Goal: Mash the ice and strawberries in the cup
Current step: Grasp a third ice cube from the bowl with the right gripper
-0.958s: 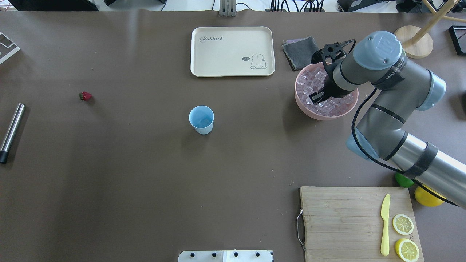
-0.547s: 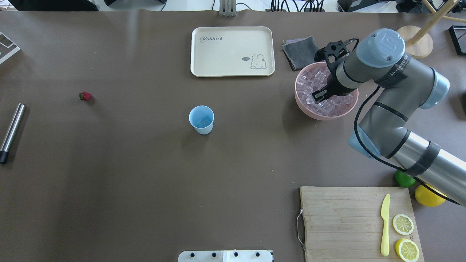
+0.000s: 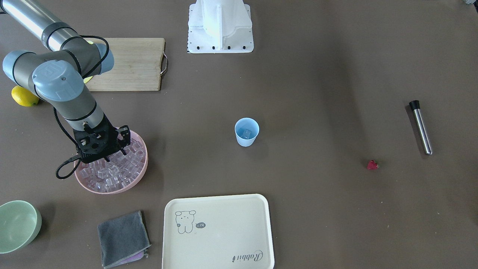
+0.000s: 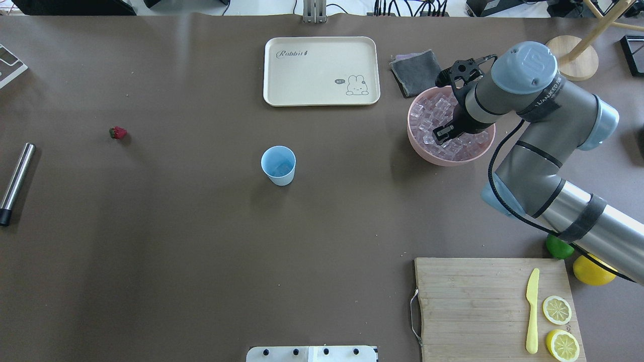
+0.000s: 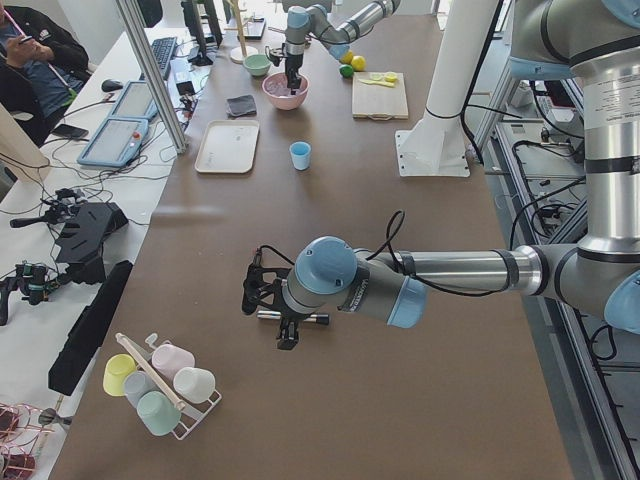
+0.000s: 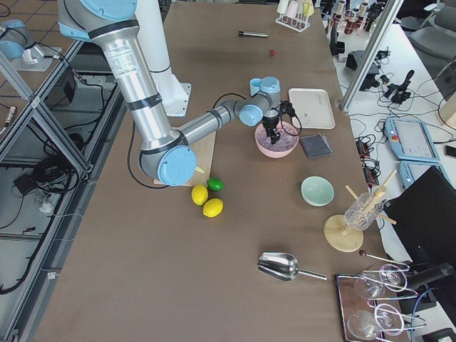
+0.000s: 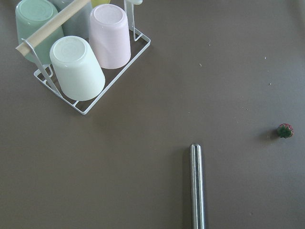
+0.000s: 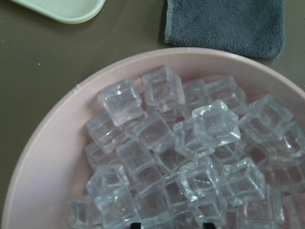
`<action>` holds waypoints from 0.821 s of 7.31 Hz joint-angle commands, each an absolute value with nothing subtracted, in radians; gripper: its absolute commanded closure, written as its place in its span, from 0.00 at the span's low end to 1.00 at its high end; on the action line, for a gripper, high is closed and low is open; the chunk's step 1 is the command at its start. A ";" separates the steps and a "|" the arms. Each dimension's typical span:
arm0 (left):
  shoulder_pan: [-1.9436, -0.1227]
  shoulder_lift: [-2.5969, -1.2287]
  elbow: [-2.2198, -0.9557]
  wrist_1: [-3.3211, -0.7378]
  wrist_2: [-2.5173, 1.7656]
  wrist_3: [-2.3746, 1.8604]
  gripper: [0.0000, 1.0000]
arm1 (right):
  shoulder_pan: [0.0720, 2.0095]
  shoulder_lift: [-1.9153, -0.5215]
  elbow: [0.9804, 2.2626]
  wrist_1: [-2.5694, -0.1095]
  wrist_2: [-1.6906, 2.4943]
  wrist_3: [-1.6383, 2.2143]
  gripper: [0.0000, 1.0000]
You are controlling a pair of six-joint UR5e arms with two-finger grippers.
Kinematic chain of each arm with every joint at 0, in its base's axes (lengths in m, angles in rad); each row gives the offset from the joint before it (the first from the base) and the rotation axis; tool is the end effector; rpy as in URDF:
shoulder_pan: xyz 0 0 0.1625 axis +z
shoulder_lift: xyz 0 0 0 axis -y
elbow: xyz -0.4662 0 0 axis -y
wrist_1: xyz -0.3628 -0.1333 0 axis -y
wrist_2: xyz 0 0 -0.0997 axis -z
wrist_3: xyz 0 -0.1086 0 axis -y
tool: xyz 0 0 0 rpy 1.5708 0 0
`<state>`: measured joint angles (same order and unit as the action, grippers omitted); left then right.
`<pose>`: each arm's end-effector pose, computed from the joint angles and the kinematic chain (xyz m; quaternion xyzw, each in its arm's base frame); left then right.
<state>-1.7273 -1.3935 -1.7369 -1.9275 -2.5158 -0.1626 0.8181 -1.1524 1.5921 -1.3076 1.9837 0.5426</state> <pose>-0.1064 -0.3840 0.6515 0.1517 0.4488 -0.0621 0.8785 -0.3844 -0.5416 0.4455 0.1526 -0.3568 -0.1665 0.9065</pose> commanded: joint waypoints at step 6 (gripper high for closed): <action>-1.727 -1.391 -1.738 -1.928 -2.516 -0.163 0.01 | 0.857 -1.132 1.647 -1.318 2.025 0.557 0.91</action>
